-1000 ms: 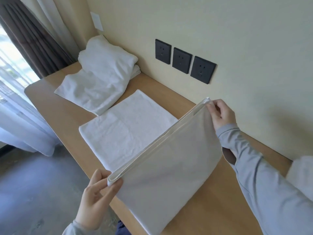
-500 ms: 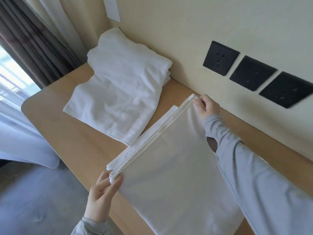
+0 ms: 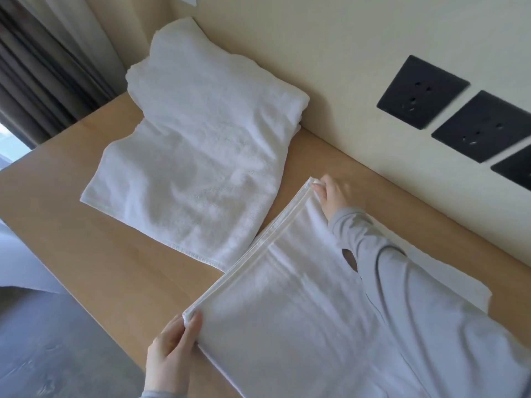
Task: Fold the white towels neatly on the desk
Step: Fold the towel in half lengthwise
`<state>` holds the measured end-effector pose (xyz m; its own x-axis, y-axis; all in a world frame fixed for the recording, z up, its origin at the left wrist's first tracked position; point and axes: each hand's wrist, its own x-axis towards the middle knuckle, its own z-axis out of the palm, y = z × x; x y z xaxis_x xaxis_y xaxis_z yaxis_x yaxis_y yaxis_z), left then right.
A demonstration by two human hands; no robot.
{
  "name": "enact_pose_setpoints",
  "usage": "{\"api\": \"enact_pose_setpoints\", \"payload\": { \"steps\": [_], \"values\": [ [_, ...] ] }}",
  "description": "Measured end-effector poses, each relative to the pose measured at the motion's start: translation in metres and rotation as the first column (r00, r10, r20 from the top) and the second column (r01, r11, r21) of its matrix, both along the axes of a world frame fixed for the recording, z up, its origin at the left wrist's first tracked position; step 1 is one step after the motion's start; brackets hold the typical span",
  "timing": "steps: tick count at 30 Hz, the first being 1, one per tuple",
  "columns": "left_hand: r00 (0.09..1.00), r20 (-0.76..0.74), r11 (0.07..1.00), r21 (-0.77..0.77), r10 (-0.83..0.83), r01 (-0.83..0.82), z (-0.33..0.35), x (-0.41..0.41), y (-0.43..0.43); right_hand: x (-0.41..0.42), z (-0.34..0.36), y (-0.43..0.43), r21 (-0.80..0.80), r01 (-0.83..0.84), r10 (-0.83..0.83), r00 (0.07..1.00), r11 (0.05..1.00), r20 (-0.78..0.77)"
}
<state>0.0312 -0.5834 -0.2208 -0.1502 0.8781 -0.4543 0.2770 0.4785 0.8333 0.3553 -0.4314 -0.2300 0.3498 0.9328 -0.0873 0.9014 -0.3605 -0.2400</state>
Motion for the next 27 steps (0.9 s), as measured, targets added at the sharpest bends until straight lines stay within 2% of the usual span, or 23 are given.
{"api": "enact_pose_setpoints", "payload": {
  "steps": [2, 4, 6, 8, 10, 13, 17, 20, 27],
  "values": [
    [0.988, -0.153, 0.996, 0.088, -0.002, 0.016, -0.001, 0.005, -0.002, -0.003, 0.001, -0.002, 0.018, -0.036, 0.034, 0.997, 0.999, 0.071],
    [0.941, -0.335, 0.977, 0.212, 0.049, 0.025, -0.001, 0.016, -0.002, -0.004, 0.008, -0.007, 0.144, -0.152, 0.128, 0.978, 0.978, 0.163],
    [0.863, -0.503, 0.928, 0.337, 0.036, 0.158, 0.003, 0.031, 0.000, -0.001, 0.013, -0.014, 0.274, -0.445, 0.382, 0.889, 0.853, 0.253],
    [0.807, -0.590, 0.890, 0.358, -0.019, 0.282, 0.009, 0.044, 0.005, 0.003, 0.012, -0.021, 0.268, -0.686, 0.623, 0.727, 0.677, 0.287],
    [0.800, -0.596, 0.901, 0.306, -0.071, 0.309, 0.007, 0.048, 0.011, 0.003, 0.012, -0.025, 0.216, -0.743, 0.707, 0.669, 0.634, 0.229],
    [0.822, -0.561, 0.921, 0.265, -0.092, 0.284, -0.004, 0.043, 0.017, 0.002, 0.016, -0.022, 0.143, -0.743, 0.724, 0.669, 0.653, 0.167],
    [0.890, -0.444, 0.954, 0.205, -0.108, 0.218, -0.012, 0.032, 0.026, -0.004, 0.024, -0.009, 0.039, -0.766, 0.752, 0.639, 0.642, 0.165],
    [0.909, -0.392, 0.942, 0.229, -0.140, 0.244, -0.013, 0.026, 0.028, -0.006, 0.026, -0.001, -0.052, -0.784, 0.778, 0.601, 0.618, 0.180],
    [0.892, -0.389, 0.881, 0.306, -0.229, 0.360, -0.017, 0.013, 0.029, -0.010, 0.033, 0.007, -0.118, -0.837, 0.840, 0.509, 0.534, 0.186]
  ]
}}
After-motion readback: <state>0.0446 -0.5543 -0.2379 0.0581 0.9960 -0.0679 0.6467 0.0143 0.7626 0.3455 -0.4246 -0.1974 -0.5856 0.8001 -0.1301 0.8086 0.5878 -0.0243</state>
